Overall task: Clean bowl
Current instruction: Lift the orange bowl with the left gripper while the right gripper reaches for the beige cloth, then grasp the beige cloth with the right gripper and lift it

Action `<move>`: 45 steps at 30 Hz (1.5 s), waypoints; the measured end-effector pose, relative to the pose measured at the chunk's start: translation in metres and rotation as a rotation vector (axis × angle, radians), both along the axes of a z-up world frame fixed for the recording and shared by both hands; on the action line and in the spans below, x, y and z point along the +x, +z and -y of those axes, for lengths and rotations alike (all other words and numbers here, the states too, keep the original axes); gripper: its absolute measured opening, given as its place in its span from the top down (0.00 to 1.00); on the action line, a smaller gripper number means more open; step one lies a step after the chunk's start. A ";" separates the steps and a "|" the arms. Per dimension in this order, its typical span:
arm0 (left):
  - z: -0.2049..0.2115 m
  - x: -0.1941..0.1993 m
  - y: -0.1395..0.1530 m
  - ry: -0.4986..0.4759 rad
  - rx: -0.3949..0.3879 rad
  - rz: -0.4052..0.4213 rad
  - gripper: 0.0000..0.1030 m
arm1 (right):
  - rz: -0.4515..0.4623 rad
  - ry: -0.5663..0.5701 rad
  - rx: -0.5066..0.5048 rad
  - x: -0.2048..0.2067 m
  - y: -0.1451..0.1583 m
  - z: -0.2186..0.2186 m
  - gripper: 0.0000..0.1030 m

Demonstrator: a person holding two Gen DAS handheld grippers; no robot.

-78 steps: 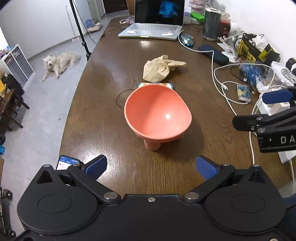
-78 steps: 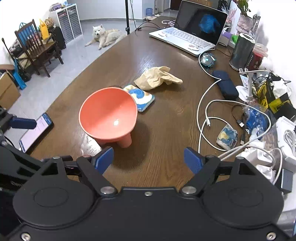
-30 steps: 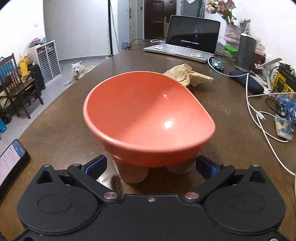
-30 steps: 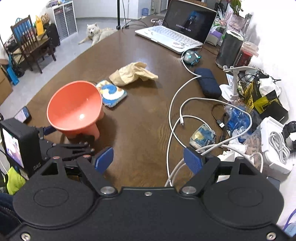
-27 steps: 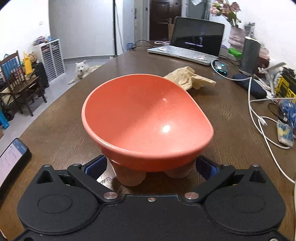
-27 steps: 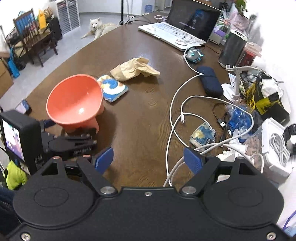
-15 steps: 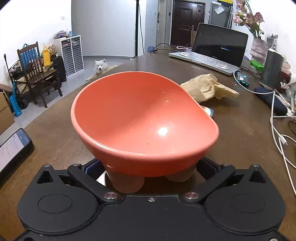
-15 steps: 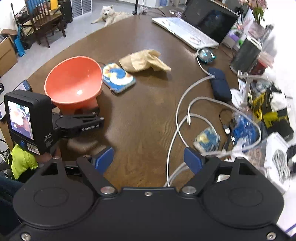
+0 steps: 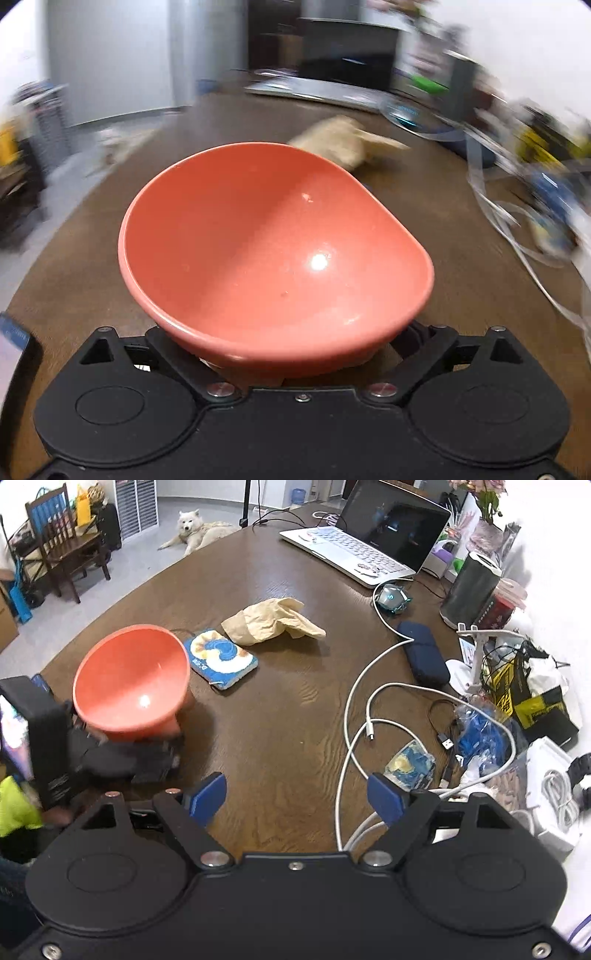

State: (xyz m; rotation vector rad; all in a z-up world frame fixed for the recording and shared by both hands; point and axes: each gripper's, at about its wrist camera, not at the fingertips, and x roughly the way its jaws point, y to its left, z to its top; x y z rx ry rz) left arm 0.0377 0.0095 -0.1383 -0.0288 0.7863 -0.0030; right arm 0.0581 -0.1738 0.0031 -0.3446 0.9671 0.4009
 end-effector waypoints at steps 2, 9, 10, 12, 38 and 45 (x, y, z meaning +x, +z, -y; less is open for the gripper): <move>-0.005 -0.019 0.002 -0.084 0.013 -0.016 0.09 | -0.001 0.008 0.022 -0.001 -0.001 -0.003 0.17; -0.017 -0.045 0.013 -0.181 0.030 -0.043 0.10 | 0.038 0.126 0.109 -0.001 -0.008 -0.016 0.17; -0.017 -0.049 0.016 -0.207 0.055 -0.043 0.10 | 0.040 0.141 0.117 0.001 -0.011 -0.019 0.17; -0.016 -0.053 0.021 -0.242 0.098 -0.041 0.10 | 0.041 0.172 0.131 0.005 -0.015 -0.029 0.17; -0.018 -0.038 0.038 -0.428 0.290 -0.052 0.11 | 0.155 0.417 0.100 0.176 -0.050 -0.100 0.18; -0.016 -0.032 0.039 -0.438 0.329 -0.063 0.11 | 0.005 0.372 0.036 0.252 -0.101 -0.139 0.18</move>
